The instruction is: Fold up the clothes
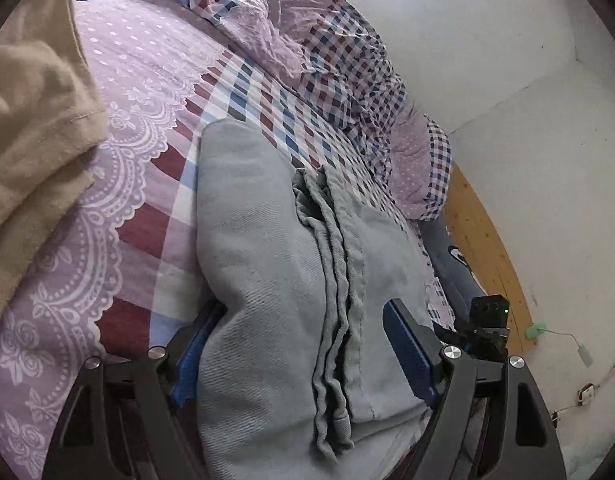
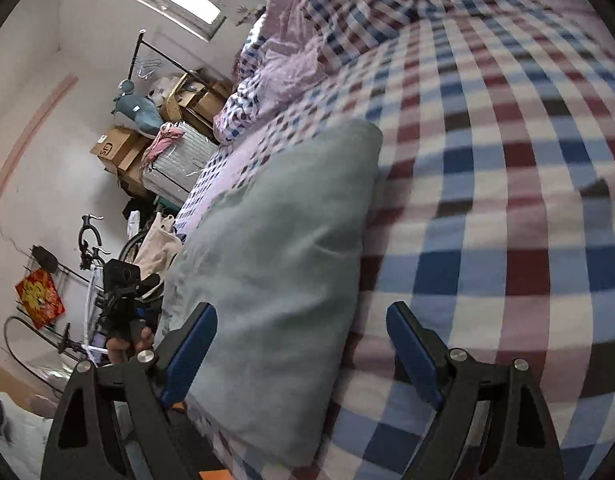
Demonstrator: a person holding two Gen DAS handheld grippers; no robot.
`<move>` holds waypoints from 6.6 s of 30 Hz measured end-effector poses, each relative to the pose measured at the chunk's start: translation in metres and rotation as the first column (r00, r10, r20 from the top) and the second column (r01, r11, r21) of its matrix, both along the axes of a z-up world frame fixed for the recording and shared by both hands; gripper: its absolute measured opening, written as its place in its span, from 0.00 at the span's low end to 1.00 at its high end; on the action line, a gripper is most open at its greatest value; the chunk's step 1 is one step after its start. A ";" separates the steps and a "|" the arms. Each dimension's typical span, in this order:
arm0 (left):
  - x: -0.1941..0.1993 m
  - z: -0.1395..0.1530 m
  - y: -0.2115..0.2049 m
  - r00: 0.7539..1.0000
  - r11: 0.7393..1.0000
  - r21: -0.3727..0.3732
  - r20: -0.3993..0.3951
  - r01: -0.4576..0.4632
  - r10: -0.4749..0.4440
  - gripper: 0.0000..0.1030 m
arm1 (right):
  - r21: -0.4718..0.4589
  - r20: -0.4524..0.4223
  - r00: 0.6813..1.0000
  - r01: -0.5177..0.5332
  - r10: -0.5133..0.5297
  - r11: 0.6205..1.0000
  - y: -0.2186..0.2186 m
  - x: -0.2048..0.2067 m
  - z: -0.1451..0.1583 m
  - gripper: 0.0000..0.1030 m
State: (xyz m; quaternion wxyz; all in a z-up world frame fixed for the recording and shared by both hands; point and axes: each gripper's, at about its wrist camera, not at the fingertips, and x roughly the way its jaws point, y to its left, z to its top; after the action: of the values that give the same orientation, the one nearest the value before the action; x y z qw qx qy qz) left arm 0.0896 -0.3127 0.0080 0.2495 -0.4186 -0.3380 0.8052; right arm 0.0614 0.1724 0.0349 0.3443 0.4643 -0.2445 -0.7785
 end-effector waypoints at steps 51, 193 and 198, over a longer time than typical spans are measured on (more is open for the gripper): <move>-0.040 0.002 0.042 0.957 0.958 -0.036 0.064 0.286 -0.283 0.84 | 0.001 0.056 0.971 -0.233 0.232 0.973 -0.096 -0.038 -0.009 1.00; -0.006 0.121 0.169 0.916 0.880 -0.368 -0.369 -0.301 0.159 0.95 | 0.281 -0.468 0.797 0.544 -0.382 0.791 -0.007 -0.007 0.099 0.91; -0.034 0.091 0.227 0.941 0.864 -0.433 -0.316 -0.257 0.121 0.95 | 0.374 -0.386 0.834 0.533 -0.395 0.759 0.023 -0.030 0.067 0.91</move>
State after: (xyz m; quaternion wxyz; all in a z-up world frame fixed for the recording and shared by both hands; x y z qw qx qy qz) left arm 0.0561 -0.0852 0.0987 0.1052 -0.3133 -0.1348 0.9341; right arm 0.0316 0.1951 0.1021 0.0474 0.3406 -0.1062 -0.9330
